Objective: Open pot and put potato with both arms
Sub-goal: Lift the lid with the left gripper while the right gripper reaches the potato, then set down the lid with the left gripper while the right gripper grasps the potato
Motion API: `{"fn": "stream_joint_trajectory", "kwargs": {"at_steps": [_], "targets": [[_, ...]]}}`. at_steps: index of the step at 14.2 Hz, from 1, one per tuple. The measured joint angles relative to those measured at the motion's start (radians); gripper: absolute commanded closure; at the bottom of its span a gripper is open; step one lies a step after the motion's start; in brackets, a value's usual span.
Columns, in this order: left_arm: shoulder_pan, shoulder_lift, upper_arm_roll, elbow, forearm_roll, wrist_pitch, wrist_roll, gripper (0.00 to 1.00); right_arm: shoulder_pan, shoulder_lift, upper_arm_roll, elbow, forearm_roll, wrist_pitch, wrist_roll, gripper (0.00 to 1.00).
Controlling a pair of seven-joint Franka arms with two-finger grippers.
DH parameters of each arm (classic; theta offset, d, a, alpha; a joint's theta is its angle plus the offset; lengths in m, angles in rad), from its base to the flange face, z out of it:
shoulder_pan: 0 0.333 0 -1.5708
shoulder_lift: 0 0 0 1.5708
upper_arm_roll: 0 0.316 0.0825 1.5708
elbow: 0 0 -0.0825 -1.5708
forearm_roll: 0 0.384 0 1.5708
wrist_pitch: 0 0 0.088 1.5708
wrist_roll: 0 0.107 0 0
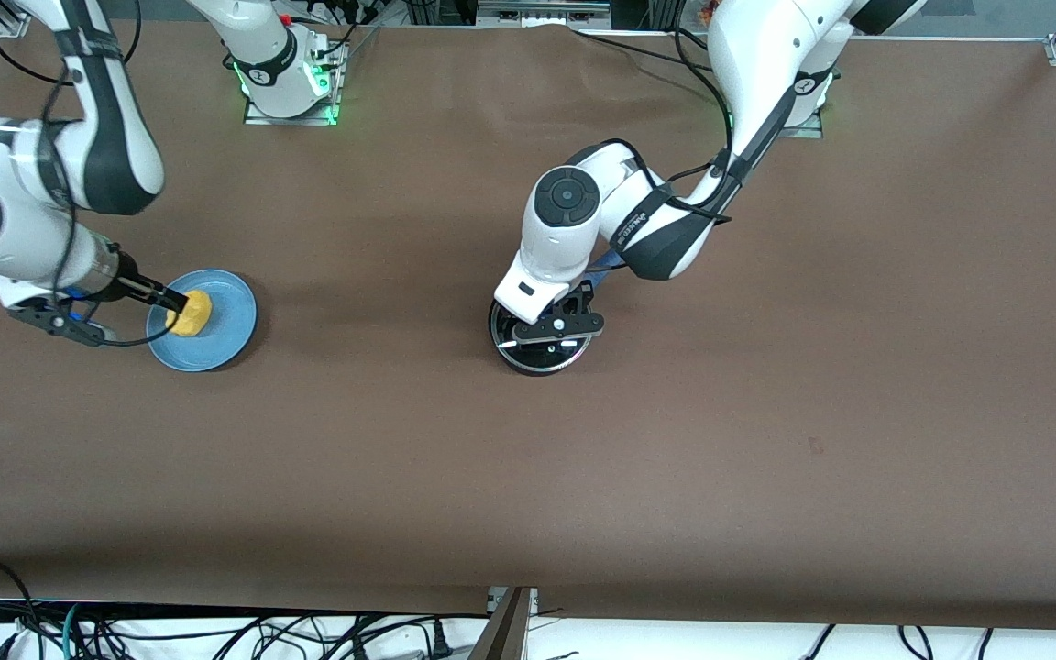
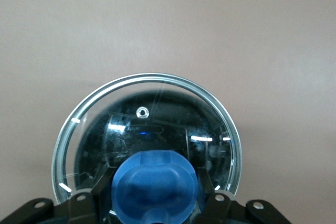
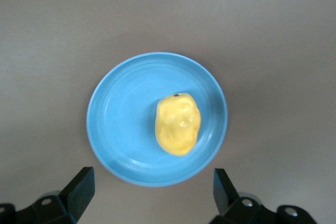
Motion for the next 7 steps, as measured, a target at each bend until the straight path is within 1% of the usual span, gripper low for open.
{"fn": "stream_joint_trajectory", "kwargs": {"at_steps": [1,3,5,7], "targets": [[0.012,-0.011,0.0,0.004,0.0,-0.01,0.006,0.59,0.0,0.02,0.0,-0.023,-0.028,0.034,0.012,0.0],[0.055,-0.043,0.0,0.005,-0.01,-0.029,0.063,0.59,0.0,0.065,-0.002,-0.037,-0.086,0.071,0.035,0.0],[0.132,-0.079,0.001,0.001,-0.051,-0.052,0.201,0.59,-0.001,0.103,-0.007,-0.037,-0.108,0.105,0.041,0.0],[0.243,-0.121,0.004,-0.029,-0.09,-0.07,0.4,0.59,-0.001,0.138,-0.021,-0.037,-0.118,0.146,0.042,0.0]]}}
